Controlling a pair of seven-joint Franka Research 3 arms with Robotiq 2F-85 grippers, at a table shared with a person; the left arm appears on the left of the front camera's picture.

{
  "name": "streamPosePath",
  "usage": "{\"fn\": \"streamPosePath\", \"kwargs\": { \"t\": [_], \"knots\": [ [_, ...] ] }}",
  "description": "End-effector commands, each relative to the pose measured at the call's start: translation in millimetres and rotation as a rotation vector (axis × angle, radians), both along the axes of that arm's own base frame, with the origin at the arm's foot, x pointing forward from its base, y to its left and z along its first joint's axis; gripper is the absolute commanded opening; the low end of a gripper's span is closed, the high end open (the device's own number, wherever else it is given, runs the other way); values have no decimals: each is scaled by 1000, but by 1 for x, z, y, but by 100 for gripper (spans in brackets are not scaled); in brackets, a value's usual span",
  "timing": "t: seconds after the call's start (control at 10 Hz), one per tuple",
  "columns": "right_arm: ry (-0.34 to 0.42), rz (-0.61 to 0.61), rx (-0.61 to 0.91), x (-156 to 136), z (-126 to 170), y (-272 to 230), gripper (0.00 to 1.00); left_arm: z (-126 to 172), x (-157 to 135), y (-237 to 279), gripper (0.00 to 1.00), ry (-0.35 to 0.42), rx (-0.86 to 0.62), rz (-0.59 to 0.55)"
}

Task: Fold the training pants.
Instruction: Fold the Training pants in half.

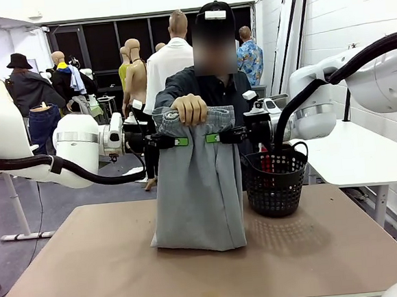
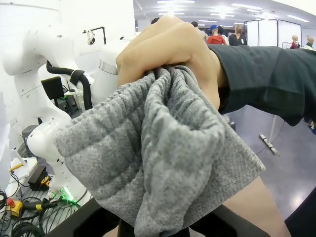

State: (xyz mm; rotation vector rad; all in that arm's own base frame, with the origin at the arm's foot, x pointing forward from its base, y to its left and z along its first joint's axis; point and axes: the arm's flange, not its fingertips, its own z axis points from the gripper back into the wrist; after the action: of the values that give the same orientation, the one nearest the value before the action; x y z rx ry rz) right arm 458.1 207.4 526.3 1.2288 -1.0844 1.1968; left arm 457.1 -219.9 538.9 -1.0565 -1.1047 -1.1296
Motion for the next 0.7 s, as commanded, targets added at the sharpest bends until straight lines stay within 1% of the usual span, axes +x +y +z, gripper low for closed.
{"fn": "streamPosePath", "kwargs": {
  "t": [0.0, 0.6],
  "knots": [
    [0, -3, 10, -1, 2, 2, 0, -1, -3, 1, 0, -21, -30, -7],
    [0, -3, 10, -1, 2, 2, 0, -1, -3, 1, 0, -21, -30, -7]
  ]
}}
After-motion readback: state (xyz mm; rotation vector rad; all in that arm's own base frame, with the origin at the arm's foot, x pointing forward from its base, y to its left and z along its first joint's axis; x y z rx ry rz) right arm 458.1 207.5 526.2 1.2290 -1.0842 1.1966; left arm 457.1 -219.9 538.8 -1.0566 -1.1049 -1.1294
